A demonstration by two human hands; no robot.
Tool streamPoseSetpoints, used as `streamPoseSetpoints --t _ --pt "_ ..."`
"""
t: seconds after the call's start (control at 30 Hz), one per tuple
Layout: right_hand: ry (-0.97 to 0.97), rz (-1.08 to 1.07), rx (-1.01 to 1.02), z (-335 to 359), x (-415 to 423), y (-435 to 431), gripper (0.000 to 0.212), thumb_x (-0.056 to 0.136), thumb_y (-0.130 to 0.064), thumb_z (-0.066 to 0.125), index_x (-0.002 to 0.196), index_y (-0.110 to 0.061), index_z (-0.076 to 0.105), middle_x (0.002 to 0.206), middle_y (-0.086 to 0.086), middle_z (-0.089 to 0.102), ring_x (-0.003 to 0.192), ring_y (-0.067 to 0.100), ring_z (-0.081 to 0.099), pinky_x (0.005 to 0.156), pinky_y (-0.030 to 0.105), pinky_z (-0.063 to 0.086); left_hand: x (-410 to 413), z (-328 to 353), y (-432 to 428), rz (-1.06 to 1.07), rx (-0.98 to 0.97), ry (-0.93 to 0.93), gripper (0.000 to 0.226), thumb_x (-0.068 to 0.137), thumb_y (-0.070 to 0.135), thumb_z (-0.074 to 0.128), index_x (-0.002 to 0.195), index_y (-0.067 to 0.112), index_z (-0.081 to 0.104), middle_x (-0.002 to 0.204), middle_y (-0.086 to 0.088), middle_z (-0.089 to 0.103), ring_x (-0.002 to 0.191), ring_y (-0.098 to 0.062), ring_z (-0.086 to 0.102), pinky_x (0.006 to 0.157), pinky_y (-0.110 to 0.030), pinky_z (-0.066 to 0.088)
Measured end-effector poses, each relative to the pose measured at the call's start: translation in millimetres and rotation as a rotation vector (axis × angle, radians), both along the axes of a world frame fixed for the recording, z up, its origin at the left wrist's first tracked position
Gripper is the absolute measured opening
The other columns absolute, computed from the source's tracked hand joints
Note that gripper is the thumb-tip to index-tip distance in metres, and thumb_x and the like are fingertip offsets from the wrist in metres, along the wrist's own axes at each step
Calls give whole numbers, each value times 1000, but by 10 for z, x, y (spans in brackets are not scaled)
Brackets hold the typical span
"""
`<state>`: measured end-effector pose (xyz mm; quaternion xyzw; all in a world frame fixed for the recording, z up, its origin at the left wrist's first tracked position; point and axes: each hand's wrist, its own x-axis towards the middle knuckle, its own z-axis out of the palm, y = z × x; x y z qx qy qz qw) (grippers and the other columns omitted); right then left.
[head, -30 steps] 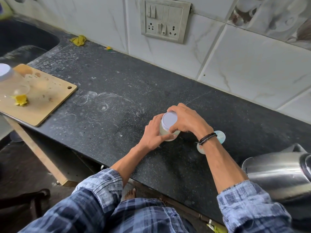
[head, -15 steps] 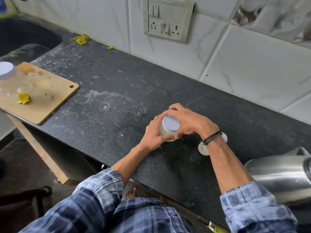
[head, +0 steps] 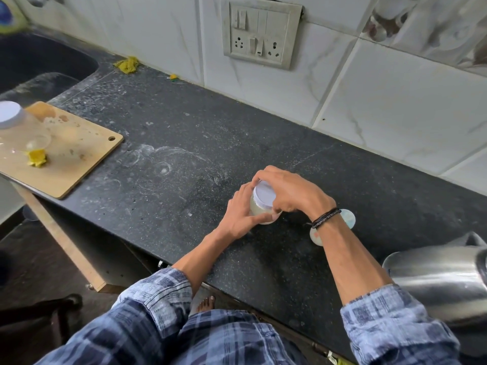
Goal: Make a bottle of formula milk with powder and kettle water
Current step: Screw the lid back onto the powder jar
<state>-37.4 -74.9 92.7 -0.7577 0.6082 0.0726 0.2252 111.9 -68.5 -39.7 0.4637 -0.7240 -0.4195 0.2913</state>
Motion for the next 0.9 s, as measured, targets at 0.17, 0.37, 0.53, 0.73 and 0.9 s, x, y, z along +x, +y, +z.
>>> streamPoseSetpoints --t 0.17,0.37,0.53,0.73,0.9 --pt "30 19 -44 -16 29 -1 75 75 -1 85 136 -30 53 133 -3 50 113 25 57 80 32 44 -4 4 -11 4 4 -11 88 71 58 72 147 37 33 130 10 47 113 -15 43 101 -50 39" --pt "88 -147 -159 -56 47 21 68 72 -43 90 128 -24 56 119 3 56 96 26 61 72 34 45 -7 12 -5 7 4 13 83 68 60 72 141 36 40 134 15 44 117 -9 42 102 -47 39" --pt "219 -206 -261 -118 160 35 70 78 -64 77 123 -15 58 117 11 64 102 34 67 70 37 42 0 4 -4 -12 -23 10 84 72 56 71 146 29 40 141 11 46 126 -9 38 105 -46 36" --pt "74 -157 -128 -78 110 -1 64 70 -30 88 130 -22 66 126 4 60 111 28 62 80 33 43 -16 55 12 35 -6 -38 85 70 59 71 144 30 41 134 13 45 117 -10 42 103 -46 36" --pt "70 -150 -168 -107 82 19 74 71 -30 91 139 -24 62 131 4 61 112 28 64 83 33 46 -14 58 17 34 -5 -44 85 70 60 69 144 28 42 138 9 46 119 -13 43 103 -46 36"
